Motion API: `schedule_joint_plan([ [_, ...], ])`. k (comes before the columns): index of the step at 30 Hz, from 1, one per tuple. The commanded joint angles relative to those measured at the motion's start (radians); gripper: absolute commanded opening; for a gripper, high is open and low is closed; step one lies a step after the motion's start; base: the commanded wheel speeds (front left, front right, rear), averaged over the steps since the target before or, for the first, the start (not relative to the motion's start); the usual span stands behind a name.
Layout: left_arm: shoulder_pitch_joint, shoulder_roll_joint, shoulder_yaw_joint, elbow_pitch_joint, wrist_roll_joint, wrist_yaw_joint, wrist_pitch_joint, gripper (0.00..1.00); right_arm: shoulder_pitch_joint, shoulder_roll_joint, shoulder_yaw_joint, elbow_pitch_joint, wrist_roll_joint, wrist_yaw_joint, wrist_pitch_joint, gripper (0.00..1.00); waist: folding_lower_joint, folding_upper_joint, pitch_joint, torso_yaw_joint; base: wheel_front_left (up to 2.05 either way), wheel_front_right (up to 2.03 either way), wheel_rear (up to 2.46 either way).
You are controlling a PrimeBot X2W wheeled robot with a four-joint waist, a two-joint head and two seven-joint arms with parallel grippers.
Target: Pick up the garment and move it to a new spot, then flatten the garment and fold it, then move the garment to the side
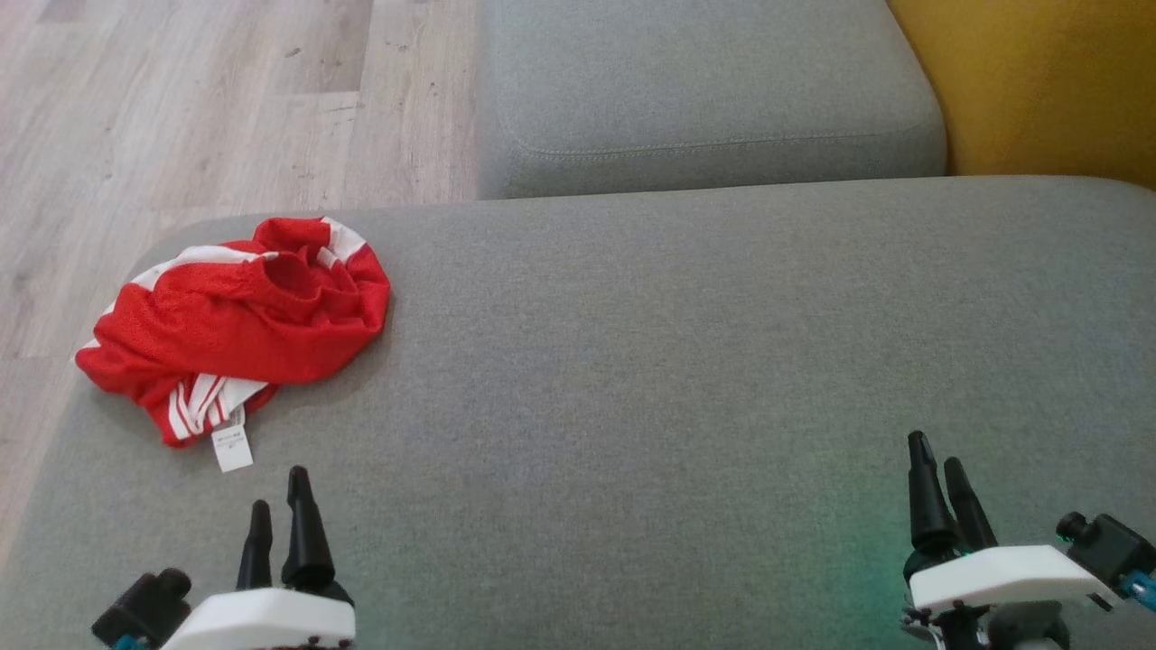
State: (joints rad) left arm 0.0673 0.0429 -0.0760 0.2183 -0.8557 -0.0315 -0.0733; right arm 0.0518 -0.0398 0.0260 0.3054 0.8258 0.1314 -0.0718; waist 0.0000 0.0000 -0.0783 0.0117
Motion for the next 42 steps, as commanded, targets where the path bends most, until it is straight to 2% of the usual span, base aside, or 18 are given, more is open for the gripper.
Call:
schedule_joint_plan([
  [1,-0.033,0.005,0.002,-0.042,0.031,0.005,-0.01,1.0,-0.038,-0.006,0.017,-0.039,-0.031,0.0,-0.013,1.0,0.0,0.0,0.0,0.0,0.0,0.0,0.0],
  [15,-0.025,0.006,-0.03,-0.067,0.194,0.031,-0.049,1.0,-0.028,-0.007,0.043,-0.061,-0.211,0.0,-0.051,1.0,0.0,0.0,-0.009,0.011,0.0,0.0,0.0],
  [32,-0.012,0.006,-0.065,-0.08,0.426,0.086,-0.102,1.0,-0.016,-0.008,0.093,-0.078,-0.449,-0.001,-0.104,1.0,0.0,0.0,-0.028,0.016,0.0,0.0,0.0],
  [42,-0.002,0.007,-0.075,-0.096,0.545,0.092,-0.132,1.0,-0.006,-0.009,0.086,-0.087,-0.57,-0.001,-0.134,1.0,0.0,0.0,-0.041,0.022,0.0,0.0,0.0],
])
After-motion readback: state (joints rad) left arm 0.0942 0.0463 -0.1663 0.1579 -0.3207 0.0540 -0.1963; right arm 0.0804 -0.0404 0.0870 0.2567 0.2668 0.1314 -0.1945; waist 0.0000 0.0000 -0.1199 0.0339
